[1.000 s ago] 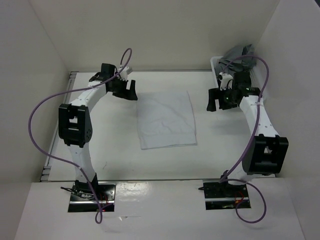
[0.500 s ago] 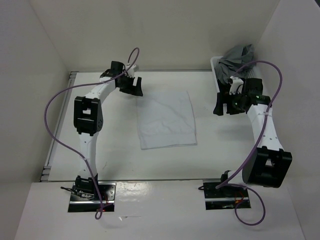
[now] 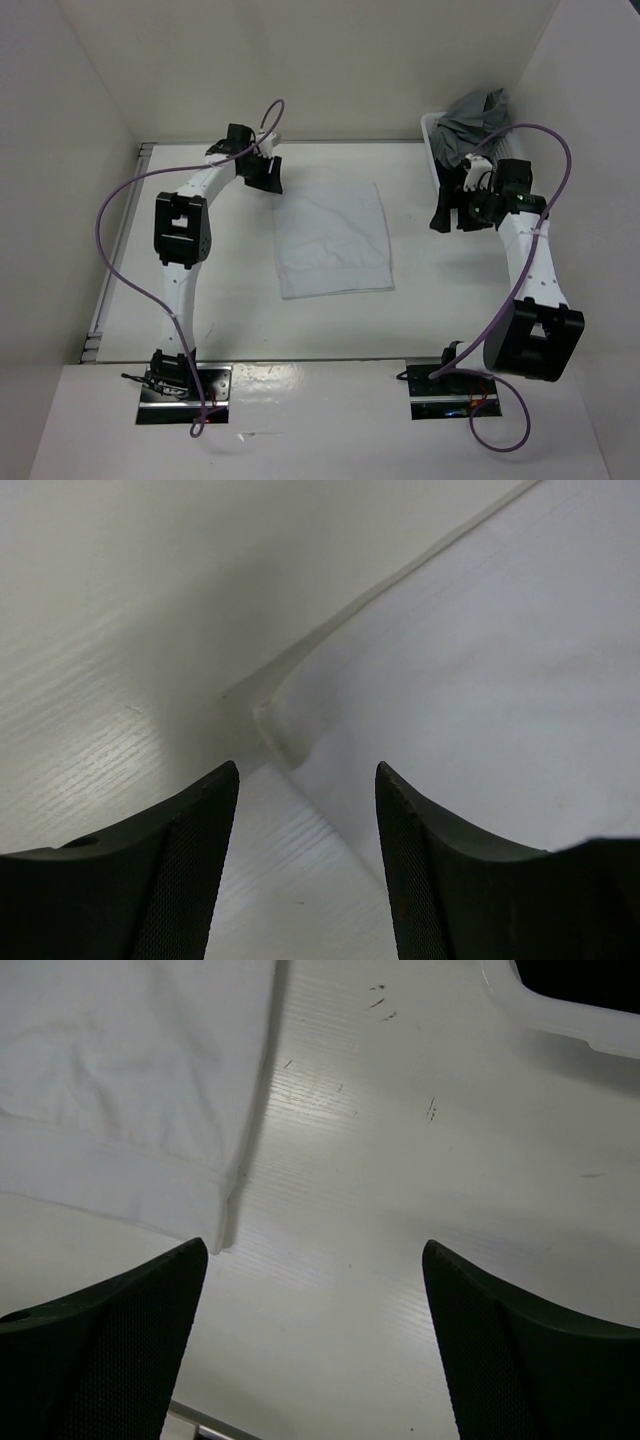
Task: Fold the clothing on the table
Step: Fold the skirt
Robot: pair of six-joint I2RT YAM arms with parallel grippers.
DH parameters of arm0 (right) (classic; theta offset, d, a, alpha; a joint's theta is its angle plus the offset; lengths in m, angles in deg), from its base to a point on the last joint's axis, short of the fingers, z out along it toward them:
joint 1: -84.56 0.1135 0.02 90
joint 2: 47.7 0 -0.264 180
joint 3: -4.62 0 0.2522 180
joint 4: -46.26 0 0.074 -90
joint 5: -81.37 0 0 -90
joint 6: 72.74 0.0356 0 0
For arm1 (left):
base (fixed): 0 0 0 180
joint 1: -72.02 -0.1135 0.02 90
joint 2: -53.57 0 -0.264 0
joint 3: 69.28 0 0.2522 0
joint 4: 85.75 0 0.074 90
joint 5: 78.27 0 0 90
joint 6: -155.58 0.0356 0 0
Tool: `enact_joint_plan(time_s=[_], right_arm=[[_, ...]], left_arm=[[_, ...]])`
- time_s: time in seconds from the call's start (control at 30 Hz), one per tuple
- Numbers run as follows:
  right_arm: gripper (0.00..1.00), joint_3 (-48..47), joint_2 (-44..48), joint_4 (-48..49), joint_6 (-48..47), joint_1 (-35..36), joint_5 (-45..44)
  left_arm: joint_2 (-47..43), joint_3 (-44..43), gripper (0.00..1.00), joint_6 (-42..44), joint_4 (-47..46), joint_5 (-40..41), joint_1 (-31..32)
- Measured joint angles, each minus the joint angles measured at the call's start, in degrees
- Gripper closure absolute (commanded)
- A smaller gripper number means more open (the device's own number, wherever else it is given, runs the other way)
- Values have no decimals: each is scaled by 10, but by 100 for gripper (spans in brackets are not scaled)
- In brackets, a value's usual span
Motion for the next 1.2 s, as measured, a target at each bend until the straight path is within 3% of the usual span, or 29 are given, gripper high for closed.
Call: enact_joint_plan(time_s=[0.3, 0.9, 1.0, 1.2], right_arm=[[8, 2, 9, -1, 0, -10, 5], [8, 8, 23, -3, 0, -24, 9], [8, 8, 23, -3, 0, -24, 9], [8, 8, 23, -3, 0, -25, 9]], left_arm=[[50, -77, 40, 2, 17, 14, 0], [83, -110, 45, 3, 36, 20, 0], [88, -121, 49, 3, 39, 23, 0], [97, -132, 72, 3, 42, 26, 0]])
